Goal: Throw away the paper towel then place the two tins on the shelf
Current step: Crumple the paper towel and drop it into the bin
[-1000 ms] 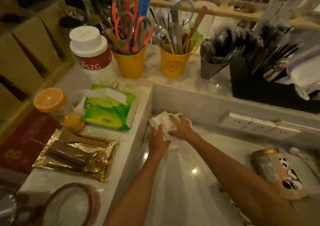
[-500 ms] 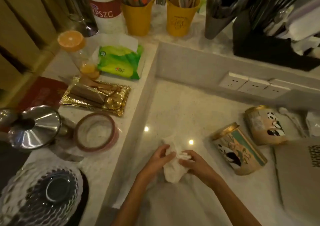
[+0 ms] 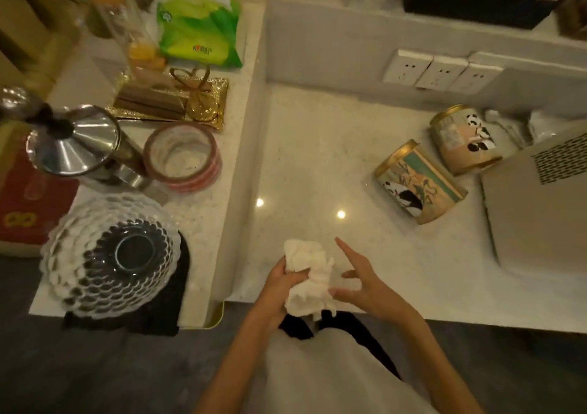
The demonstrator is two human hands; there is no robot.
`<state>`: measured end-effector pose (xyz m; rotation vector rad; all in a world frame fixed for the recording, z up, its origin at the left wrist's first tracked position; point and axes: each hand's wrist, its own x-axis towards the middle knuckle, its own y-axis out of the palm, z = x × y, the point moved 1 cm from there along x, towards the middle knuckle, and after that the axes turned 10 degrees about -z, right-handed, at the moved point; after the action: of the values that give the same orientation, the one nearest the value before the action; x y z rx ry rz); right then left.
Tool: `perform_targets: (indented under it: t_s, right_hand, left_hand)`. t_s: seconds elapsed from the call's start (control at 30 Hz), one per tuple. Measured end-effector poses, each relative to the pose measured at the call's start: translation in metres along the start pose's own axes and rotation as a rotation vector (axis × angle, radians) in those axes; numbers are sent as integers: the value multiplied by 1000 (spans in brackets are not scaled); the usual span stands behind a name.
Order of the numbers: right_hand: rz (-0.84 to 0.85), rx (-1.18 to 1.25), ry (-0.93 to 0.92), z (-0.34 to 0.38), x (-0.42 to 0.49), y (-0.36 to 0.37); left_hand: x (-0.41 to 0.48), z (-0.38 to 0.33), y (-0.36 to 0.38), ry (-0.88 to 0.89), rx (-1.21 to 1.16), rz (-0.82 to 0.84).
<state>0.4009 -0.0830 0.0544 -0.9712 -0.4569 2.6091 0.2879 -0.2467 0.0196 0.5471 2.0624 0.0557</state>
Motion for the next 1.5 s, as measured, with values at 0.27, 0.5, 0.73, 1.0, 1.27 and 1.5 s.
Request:
perform_targets:
  t_s: [0.27, 0.5, 0.73, 1.0, 1.27, 1.5]
  right_hand:
    - [-196, 115, -104, -7, -53, 54]
    - [195, -13, -139, -9, -99, 124]
    - [406, -320, -408, 15, -150, 190]
    - [423, -483, -401, 13, -154, 300]
    - [345, -393, -50, 9, -35, 453]
    - [268, -412, 57, -77, 151, 618]
  left_hand:
    - [-65, 51, -25, -89, -199, 165]
    - [-131, 111, -62, 408, 358, -337]
    - [-193, 160, -148, 115, -303, -587]
    - [-179, 189, -230, -109, -672, -355]
    - [-63, 187, -366, -160, -277, -403]
    - [162, 224, -499, 27, 86, -503]
